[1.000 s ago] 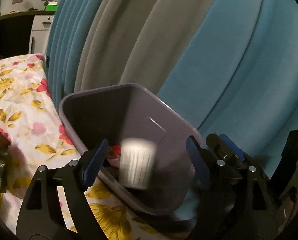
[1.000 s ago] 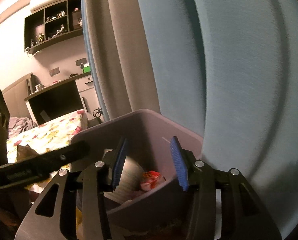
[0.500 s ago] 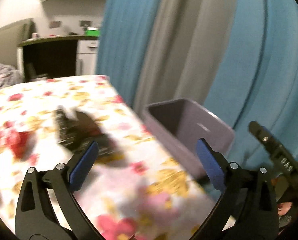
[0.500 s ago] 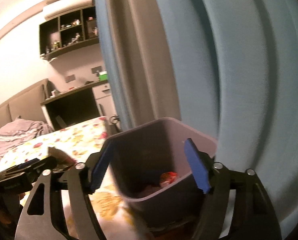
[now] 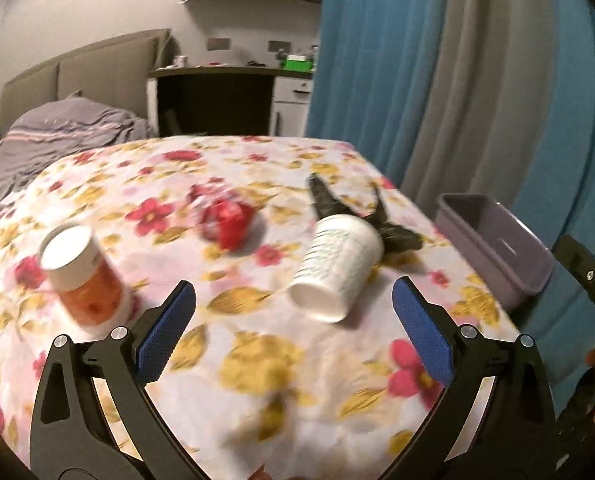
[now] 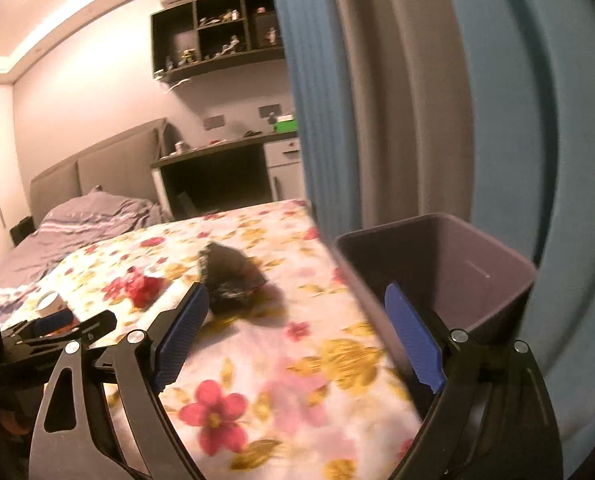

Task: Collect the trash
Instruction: 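Move both tools back from the bin toward the black bag and cups, then grasp the second checked cup with the left tool while the right tool grasps the black bag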

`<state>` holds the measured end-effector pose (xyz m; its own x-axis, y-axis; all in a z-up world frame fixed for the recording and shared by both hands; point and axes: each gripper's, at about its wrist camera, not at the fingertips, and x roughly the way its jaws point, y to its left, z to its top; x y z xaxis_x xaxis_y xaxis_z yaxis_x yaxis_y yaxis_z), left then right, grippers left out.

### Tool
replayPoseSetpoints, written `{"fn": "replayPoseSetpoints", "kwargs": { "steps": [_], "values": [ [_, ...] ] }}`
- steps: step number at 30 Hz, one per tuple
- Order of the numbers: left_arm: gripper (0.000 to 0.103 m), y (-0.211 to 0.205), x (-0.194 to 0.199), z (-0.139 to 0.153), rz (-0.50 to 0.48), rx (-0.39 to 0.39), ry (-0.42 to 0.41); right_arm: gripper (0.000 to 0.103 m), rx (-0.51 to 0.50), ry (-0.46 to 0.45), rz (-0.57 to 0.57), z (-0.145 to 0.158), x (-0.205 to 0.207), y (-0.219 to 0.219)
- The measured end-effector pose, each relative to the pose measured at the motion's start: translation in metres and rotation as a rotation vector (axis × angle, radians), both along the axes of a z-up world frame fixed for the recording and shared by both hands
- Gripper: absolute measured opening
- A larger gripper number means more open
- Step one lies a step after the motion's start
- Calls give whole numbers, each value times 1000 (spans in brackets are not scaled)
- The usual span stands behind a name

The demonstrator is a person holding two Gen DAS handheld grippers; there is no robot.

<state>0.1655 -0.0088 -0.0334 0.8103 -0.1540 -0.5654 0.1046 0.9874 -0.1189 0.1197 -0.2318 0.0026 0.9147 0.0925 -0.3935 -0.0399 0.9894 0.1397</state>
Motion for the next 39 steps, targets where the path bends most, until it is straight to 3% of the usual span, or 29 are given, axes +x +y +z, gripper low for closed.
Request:
{"fn": "replayPoseSetpoints", "kwargs": {
  "steps": [5, 11, 27, 33, 34, 39],
  "values": [
    [97, 17, -4, -3, 3, 2, 0, 87, -11, 4, 18, -1, 0, 19],
    [97, 9, 4, -8, -54, -21, 7, 87, -12, 28, 10, -5, 11, 25],
    [97, -33, 77, -38, -189, -45, 142, 87, -19, 41, 2, -6, 35, 19],
    [78, -33, 91, -47, -220, -108, 205, 87, -23, 56, 18, -11, 49, 18],
    [68, -33, 92, -48, -229, -106, 211, 87, -26, 58, 21, -12, 51, 19],
    [59, -26, 91, -50, -221, -136, 211, 87, -33, 73, 42, -17, 61, 25]
  ]
}}
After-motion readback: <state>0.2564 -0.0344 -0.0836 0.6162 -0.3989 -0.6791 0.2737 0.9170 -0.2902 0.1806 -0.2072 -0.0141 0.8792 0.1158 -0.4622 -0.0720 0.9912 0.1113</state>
